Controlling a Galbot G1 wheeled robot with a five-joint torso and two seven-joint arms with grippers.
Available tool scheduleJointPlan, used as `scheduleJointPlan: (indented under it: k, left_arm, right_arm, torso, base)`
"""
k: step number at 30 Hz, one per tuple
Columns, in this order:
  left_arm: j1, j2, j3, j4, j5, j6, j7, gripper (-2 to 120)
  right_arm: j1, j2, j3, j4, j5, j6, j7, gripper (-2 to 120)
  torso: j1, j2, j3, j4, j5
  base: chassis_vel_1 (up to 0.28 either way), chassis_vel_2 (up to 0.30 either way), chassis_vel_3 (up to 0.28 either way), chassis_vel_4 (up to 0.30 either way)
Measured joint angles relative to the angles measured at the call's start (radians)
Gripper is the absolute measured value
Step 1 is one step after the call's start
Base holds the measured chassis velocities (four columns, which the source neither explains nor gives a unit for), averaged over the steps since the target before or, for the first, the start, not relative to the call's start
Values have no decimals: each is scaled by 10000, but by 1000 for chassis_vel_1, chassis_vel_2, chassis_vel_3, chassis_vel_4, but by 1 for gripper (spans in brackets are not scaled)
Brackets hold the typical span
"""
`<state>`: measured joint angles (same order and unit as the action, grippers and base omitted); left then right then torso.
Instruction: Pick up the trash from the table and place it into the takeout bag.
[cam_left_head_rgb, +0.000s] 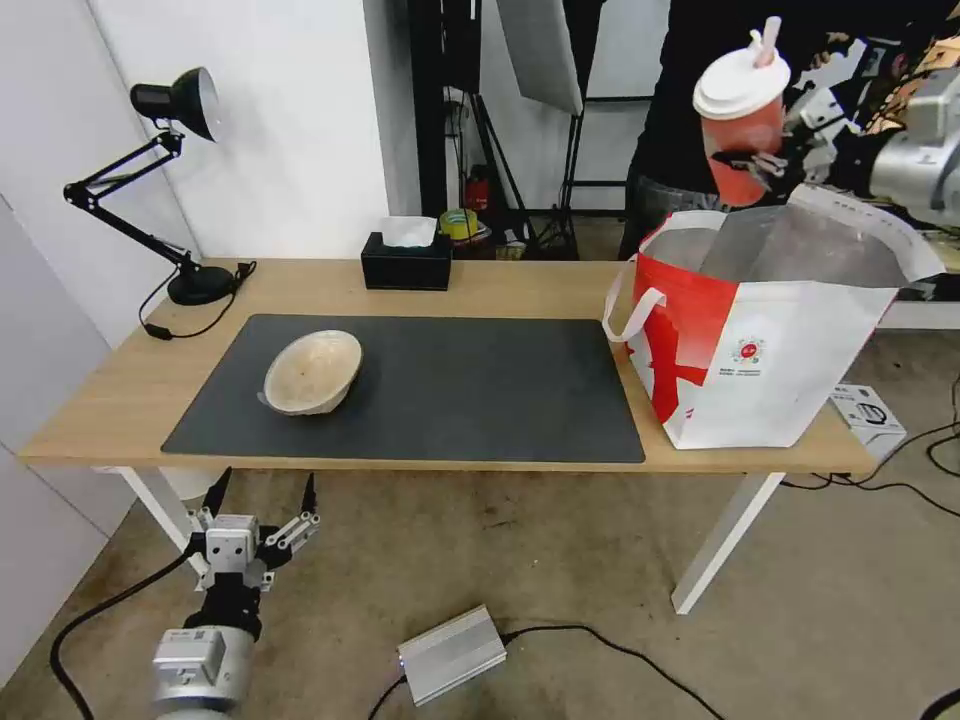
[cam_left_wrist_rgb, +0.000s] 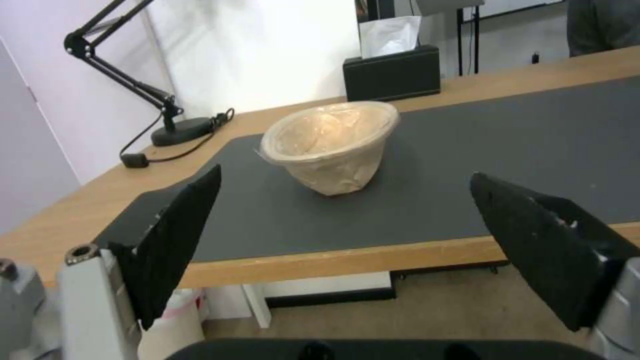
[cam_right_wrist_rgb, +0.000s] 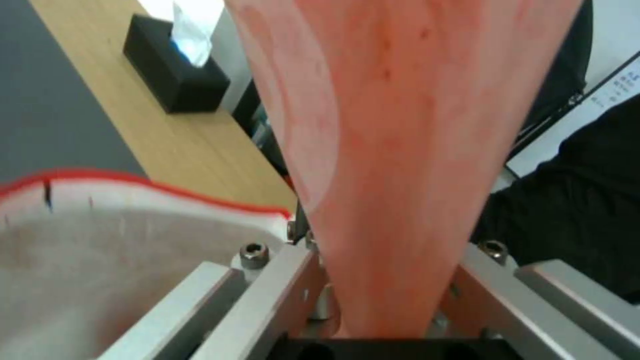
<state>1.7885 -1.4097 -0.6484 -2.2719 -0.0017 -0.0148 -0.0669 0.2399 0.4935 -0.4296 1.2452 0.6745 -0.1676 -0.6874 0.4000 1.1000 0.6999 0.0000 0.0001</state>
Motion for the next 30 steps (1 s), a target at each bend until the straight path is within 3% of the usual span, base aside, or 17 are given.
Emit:
scheduleJointPlan:
  k: [8, 30]
  left_arm:
    - [-38, -27, 13, 42, 8, -1, 7, 100]
    - [-43, -115, 42, 136, 21, -49, 7, 100]
  right_arm:
    - [-62, -64, -6, -745, -191, 512, -804, 4]
    - [-1090, 152, 102, -1559, -703, 1130, -1007, 4]
  torso:
    - [0, 0, 0, 0, -1]
    - [0, 0, 0, 0, 0]
  base:
    - [0, 0, 0, 0]
    - [0, 0, 0, 0]
